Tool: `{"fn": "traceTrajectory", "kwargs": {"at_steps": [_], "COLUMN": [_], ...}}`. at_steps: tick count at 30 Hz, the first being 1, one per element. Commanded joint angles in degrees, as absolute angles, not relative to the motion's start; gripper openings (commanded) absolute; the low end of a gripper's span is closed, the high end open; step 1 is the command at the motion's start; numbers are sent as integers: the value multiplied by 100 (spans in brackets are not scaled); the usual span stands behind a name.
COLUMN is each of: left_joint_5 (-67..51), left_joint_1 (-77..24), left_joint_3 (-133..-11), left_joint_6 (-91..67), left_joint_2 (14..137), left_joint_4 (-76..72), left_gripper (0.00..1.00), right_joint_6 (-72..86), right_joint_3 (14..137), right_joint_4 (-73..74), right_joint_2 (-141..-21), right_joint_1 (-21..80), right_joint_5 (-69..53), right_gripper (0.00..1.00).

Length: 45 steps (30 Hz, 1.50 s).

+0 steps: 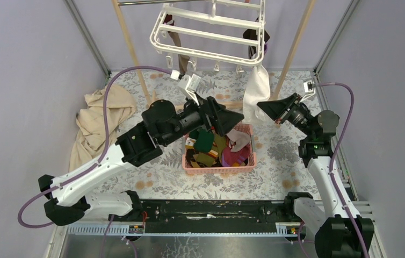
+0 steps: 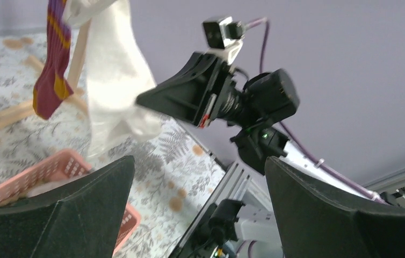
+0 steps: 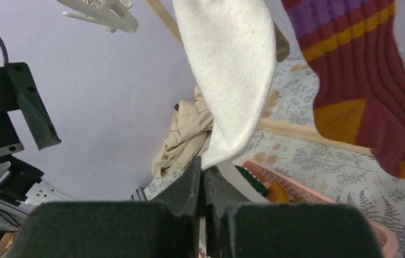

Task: Remove the socks clipped to the hanger
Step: Adjust the hanger on the clothesline.

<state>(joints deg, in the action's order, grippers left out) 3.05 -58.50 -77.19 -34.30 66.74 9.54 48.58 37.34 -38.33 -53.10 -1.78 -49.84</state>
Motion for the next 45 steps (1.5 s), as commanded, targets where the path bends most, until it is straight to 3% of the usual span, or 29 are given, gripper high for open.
{"fn": "traceTrajectory", "kwargs": {"at_steps": [1,8,21,45], "left_joint_5": [839,1149,2036,2136], "left_joint_1": [-6128,-6439,-6389,-5179], "left_joint_3": [-8171,-8811,-9849,-9688], "left_joint_6": [-3269,-3041,-2073,-1908], "left_joint_2": [7113,7963,8705,8747], "left_joint_4": [394,-118,116,13], "left_gripper": [99,99,96,93], "right_joint_6": [4681,4211,3893,3714], "right_joint_3": [4109,4368,4561,5176], "right_joint_4": [-3709,-3162,-2407,-1731], "right_joint_2": [-5168,-5186,-4878,-4893], "right_joint_1": [148,829,1107,1621], "right_joint_5": [-4792,-4417,-4375,-4617], "right_gripper": [1,0,0,0]}}
